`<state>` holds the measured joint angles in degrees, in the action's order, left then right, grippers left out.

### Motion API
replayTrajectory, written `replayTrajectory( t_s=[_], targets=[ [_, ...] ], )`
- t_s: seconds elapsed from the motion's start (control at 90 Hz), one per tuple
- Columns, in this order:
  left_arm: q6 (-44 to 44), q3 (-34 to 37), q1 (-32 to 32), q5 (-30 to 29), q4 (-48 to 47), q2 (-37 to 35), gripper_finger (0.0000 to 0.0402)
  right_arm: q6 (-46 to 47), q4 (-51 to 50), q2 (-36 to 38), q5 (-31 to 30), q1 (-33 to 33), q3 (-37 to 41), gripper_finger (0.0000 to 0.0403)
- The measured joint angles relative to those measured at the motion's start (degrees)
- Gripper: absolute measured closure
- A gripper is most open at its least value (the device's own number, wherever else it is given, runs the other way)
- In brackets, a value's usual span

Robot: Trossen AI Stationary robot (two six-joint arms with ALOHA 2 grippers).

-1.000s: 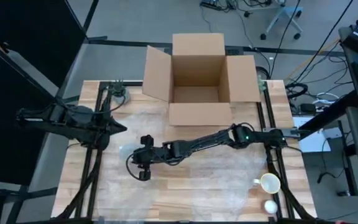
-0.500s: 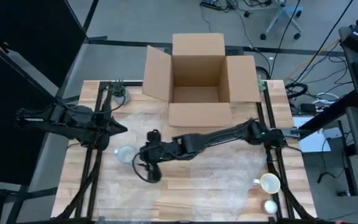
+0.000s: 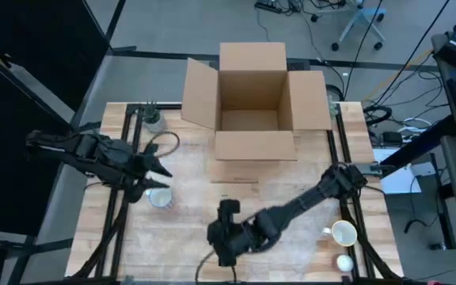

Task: Wrap mug
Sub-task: Wrap the red patterned mug with the left transparent bubble wrap

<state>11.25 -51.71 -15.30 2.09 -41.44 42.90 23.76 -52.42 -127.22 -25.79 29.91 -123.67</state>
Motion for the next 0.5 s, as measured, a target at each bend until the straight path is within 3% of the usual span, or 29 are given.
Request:
replayTrajectory(
  t_s=[0.111,0.267,0.5],
  targets=[
    [2.4,-5.0,-7.0,-4.6,-5.1,5.5,0.024,4.8,1.9,-0.2,-0.1,0.6,5.2,0.0206],
    [13.2,-11.9,-18.2,-9.7,-13.1,14.0,0.024,7.3,6.9,-0.2,-0.3,0.0,11.1,0.0206],
    [35.4,-13.6,-35.3,-10.2,-15.4,26.3,0.024,6.4,12.7,-0.2,-0.2,-2.4,17.6,0.0206]
  ],
)
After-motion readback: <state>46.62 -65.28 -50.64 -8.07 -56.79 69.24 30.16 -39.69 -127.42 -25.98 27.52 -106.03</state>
